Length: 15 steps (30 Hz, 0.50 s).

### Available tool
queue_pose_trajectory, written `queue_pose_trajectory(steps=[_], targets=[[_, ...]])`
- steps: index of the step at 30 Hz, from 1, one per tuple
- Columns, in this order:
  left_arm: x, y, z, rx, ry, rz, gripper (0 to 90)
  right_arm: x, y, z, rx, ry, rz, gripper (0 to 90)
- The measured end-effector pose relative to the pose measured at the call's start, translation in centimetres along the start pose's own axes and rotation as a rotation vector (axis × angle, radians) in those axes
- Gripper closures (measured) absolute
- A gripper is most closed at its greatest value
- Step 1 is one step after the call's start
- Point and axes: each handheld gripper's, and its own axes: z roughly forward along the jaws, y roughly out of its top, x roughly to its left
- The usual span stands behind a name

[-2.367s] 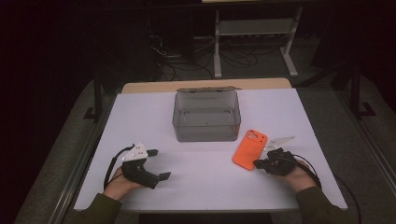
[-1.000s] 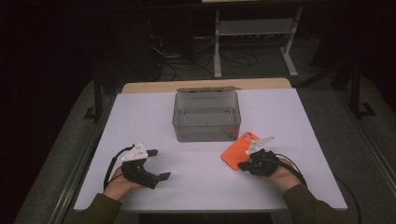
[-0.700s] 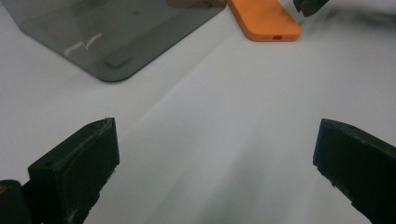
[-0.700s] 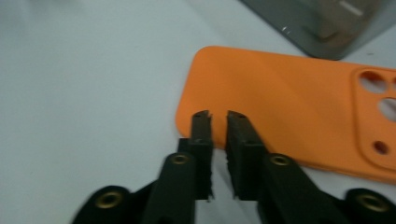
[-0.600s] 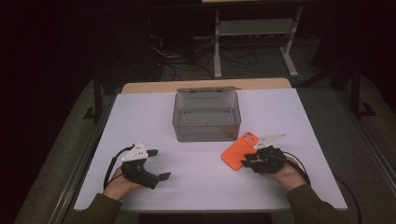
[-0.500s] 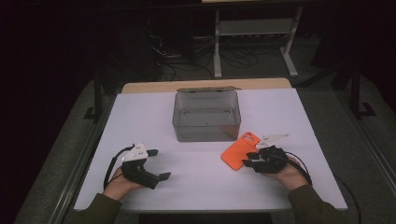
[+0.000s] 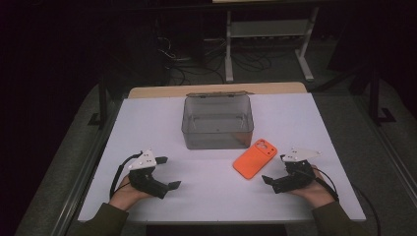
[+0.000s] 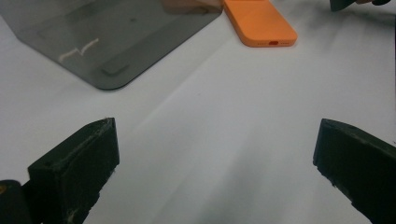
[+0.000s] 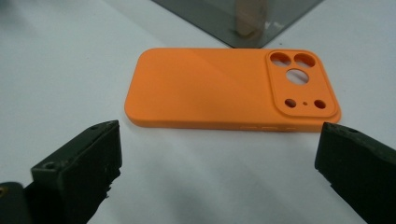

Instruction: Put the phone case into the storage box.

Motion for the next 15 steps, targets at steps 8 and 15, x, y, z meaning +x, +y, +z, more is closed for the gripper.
queue_pose_trajectory(steps=[8, 15], targets=[[-0.3, 0.9, 0.9, 0.002, -0.026, -0.013, 0.0, -0.2, -0.3, -0.2, -0.013, 0.0, 0.0, 0.0], [-0.8, 2.1, 2.0, 0.009, -0.042, -0.011, 0.0, -0.3, -0.3, -0.2, -0.012, 0.002, -0.003, 0.0]])
